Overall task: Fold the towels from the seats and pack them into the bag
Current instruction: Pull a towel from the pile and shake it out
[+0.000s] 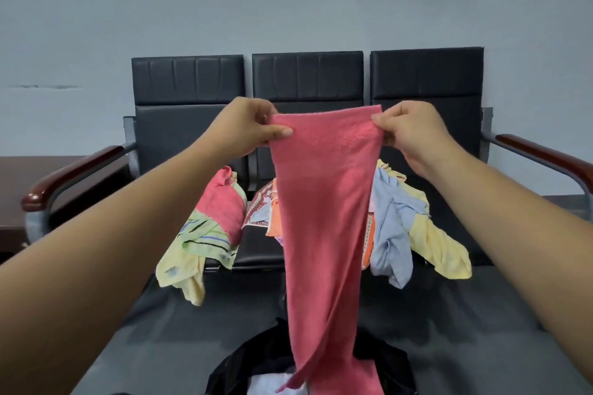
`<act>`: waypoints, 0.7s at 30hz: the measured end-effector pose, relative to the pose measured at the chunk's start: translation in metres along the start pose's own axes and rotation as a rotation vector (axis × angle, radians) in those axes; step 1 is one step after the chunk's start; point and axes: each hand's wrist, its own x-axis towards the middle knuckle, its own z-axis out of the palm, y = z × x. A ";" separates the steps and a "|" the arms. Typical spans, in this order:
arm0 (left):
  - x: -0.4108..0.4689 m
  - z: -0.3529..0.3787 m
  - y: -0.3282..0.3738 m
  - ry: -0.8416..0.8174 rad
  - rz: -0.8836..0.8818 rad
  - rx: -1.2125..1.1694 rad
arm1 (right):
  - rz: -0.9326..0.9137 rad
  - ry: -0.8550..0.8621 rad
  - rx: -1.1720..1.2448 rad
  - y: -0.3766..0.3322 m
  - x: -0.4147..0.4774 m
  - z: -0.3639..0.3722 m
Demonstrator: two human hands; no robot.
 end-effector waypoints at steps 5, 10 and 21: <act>0.001 0.009 0.001 0.132 -0.013 -0.151 | 0.011 -0.035 0.127 0.004 0.008 0.005; 0.007 0.011 -0.003 0.150 -0.036 -0.210 | 0.022 -0.074 0.140 0.003 0.009 0.002; 0.005 0.033 0.000 -0.107 -0.125 -0.468 | 0.082 -0.576 0.312 0.017 -0.023 0.035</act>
